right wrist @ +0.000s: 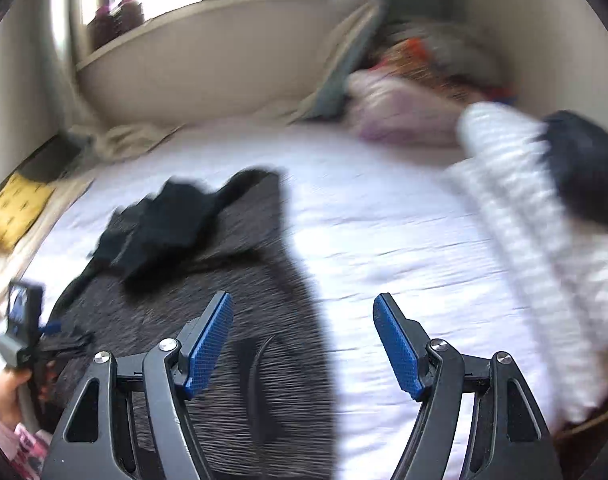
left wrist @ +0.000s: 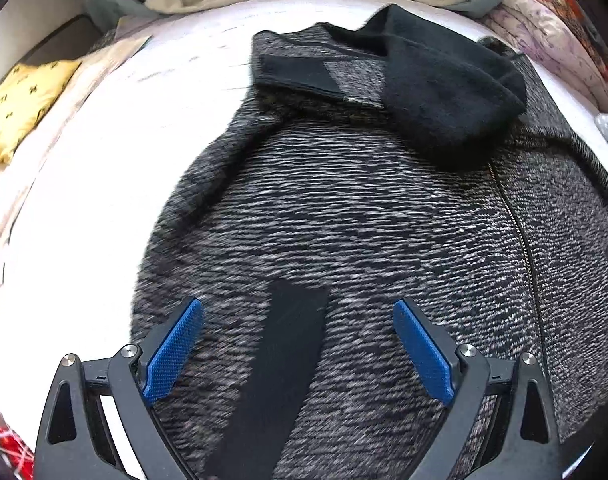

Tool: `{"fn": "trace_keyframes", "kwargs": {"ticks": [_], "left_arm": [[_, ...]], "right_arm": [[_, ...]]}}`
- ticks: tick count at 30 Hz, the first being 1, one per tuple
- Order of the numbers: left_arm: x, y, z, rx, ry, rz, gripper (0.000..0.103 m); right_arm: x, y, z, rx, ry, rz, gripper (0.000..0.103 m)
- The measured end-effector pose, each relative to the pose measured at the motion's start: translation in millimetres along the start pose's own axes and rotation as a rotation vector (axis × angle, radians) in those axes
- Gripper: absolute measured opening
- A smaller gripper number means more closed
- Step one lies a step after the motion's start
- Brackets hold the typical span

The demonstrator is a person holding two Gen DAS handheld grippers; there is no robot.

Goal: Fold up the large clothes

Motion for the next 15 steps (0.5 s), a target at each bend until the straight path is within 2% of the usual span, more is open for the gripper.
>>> {"fn": "trace_keyframes", "kwargs": {"ticks": [5, 10, 13, 15], "left_arm": [[26, 24, 6, 0.048, -0.032, -0.009, 0.097], [54, 41, 14, 0.067, -0.068, -0.048, 0.097], [74, 59, 25, 0.082, -0.091, -0.078, 0.097], [85, 73, 30, 0.101, -0.105, -0.096, 0.097]], "right_arm": [[34, -81, -24, -0.088, -0.085, 0.182, 0.071], [19, -114, -5, -0.073, -0.051, 0.325, 0.071], [19, -141, 5, -0.135, -0.014, 0.337, 0.063], [31, -171, 1, -0.225, -0.015, 0.340, 0.063]]}}
Point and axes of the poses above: each gripper's, at about its wrist camera, not at the fingertips, and x roughly against the way its jaws point, y to its left, z to its underside, the point moved 9 cm from there along -x, roughly the way its jaws point, and after that the axes turned 13 degrees about z, right-handed, at the moved point
